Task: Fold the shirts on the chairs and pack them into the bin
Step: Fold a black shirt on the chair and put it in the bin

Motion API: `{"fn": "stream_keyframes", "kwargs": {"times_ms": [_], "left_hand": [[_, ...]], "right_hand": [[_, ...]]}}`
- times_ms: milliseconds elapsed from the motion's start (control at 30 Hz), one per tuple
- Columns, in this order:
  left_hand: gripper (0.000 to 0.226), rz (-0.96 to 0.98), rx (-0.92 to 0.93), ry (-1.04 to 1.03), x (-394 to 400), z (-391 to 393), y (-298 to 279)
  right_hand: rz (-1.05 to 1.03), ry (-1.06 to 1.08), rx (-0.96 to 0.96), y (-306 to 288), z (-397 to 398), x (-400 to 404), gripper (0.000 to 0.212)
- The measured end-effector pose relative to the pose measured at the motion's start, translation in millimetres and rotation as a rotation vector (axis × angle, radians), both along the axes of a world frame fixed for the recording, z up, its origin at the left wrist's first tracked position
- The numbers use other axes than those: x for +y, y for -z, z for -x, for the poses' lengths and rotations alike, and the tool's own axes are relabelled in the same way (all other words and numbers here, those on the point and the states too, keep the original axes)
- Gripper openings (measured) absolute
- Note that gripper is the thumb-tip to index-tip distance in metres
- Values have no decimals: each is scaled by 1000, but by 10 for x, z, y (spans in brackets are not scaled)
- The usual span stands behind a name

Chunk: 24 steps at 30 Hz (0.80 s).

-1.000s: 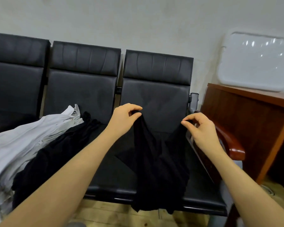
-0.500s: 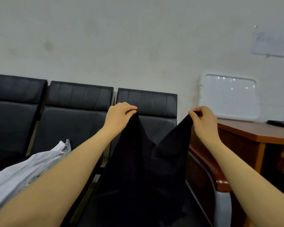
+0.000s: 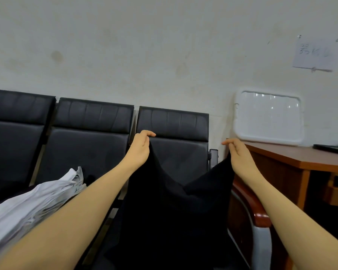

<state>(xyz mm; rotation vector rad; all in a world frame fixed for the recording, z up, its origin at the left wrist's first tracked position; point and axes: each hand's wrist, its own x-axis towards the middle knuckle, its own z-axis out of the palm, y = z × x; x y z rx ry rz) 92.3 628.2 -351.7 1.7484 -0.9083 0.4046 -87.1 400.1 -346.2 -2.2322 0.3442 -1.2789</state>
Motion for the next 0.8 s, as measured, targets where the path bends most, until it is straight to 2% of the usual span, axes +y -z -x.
{"fn": "stream_keyframes", "kwargs": {"times_ms": [100,167,233,333,500,600,733,800], "left_hand": [[23,-319,-125,-60,65,-93,82],[31,-608,-286,-102,135,-162,146],[34,-753,-388,-130,178,-231,209],[23,-774,-454,-170,195,-331,319],[25,-565,-453,-285,174,-457,581],[30,-627,-467,-249,204,-487,685],[38,-764,-377,-119,280,-523,782],[32,-831,-399,-116,303,-545,859]], "right_hand": [[-11,33,82,65,-8,-50,26],[-41,67,161,124,-5,-89,20],[-48,105,240,185,-4,-115,14],[-9,166,321,294,-26,-121,11],[102,248,445,452,-80,-129,11],[166,275,557,534,-96,-156,13],[251,294,705,694,-86,-190,12],[270,303,735,788,-84,-193,11]]}}
